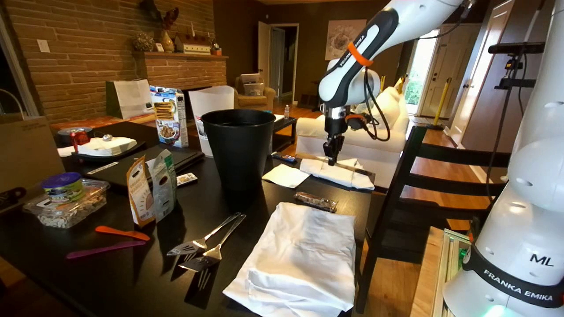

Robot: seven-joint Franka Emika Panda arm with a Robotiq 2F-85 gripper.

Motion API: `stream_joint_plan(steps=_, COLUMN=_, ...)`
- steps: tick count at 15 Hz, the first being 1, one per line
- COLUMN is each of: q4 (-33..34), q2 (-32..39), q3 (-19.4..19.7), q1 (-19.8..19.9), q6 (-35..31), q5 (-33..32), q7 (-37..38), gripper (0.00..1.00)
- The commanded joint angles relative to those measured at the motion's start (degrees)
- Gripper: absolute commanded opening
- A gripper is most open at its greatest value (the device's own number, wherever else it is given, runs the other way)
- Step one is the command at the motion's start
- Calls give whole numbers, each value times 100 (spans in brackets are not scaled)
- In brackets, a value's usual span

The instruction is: Put the wooden spoon on the black bin then put the napkin on the spoon.

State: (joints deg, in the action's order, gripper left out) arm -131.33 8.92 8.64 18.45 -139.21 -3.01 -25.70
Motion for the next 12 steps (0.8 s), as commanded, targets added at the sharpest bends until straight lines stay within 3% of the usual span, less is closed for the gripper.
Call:
stream_joint_plan(steps=1, q4=491, q2=-584, q3=138, q1=-194, q6=1022, q5=-33, q7=268, gripper=5)
stream_joint_plan(steps=7, q4=1470, q2=-804, q3=134, q1=-419, q6=2184, q5=262, q7=606, gripper=5)
stream_joint_plan(steps=8, q4=1225, q2=-814, q3=179, q1=-407, q6=1847, q5=95, q7=574, gripper=20)
stream_joint_plan(steps=12, q4=1411, q2=-813, q3=167, q1=-466, q6=2073, q5=154, q7=582, gripper=20)
